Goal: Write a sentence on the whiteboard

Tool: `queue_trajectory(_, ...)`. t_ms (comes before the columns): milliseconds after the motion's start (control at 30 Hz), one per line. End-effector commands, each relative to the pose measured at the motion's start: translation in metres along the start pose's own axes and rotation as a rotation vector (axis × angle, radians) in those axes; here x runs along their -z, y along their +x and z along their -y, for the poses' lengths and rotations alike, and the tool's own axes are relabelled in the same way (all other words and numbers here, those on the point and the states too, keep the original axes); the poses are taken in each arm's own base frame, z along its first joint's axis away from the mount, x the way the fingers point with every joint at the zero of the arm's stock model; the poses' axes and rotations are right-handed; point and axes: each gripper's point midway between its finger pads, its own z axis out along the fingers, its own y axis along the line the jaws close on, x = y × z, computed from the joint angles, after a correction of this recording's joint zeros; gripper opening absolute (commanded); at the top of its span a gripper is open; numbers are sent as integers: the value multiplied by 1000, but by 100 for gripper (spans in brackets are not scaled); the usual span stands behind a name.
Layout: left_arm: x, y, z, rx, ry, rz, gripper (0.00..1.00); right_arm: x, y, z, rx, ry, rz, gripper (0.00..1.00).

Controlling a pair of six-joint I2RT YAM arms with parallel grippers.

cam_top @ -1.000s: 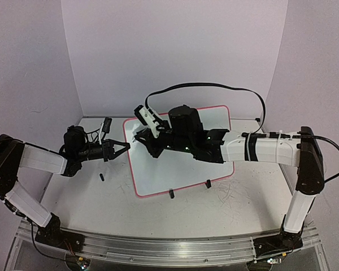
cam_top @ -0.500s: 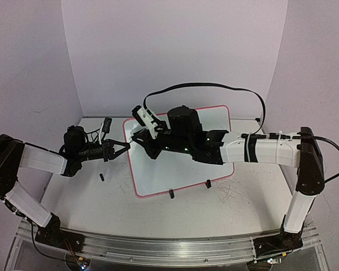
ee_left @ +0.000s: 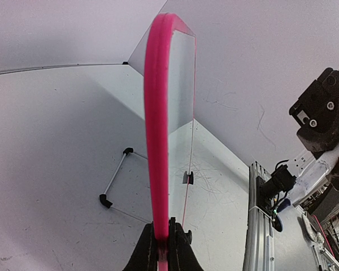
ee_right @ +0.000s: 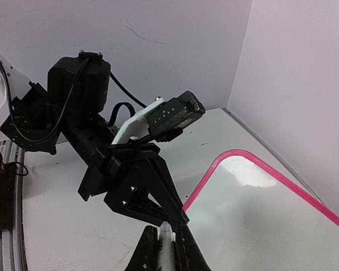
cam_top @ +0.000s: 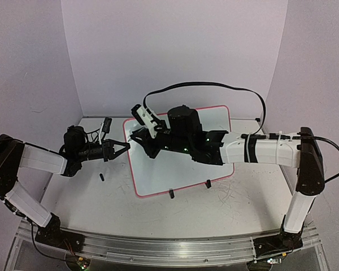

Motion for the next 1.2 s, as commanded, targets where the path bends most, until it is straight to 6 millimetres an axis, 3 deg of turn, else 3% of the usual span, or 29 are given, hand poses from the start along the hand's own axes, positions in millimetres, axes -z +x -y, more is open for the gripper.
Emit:
queue_trajectory(0, 3, -10, 6, -66, 3, 26, 1, 4, -33, 1, 17, 15, 85, 0)
queue_trajectory(167, 7, -10, 7, -69, -12, 38, 25, 4, -31, 1, 17, 17, 81, 0)
queue_trajectory(267, 9, -8, 9, -66, -14, 38, 30, 4, -30, 2, 15, 22, 80, 0)
queue_trajectory(567, 8, -5, 8, -53, -5, 26, 19, -2, -29, 10, 3, 69, 75, 0)
queue_trajectory(967, 1, -7, 6, -57, 24, 10, 21, -11, -29, 28, 2, 171, 62, 0)
queue_trajectory(1167, -2, -7, 5, -53, 29, 3, 10, -14, -28, 33, 7, 198, 57, 0)
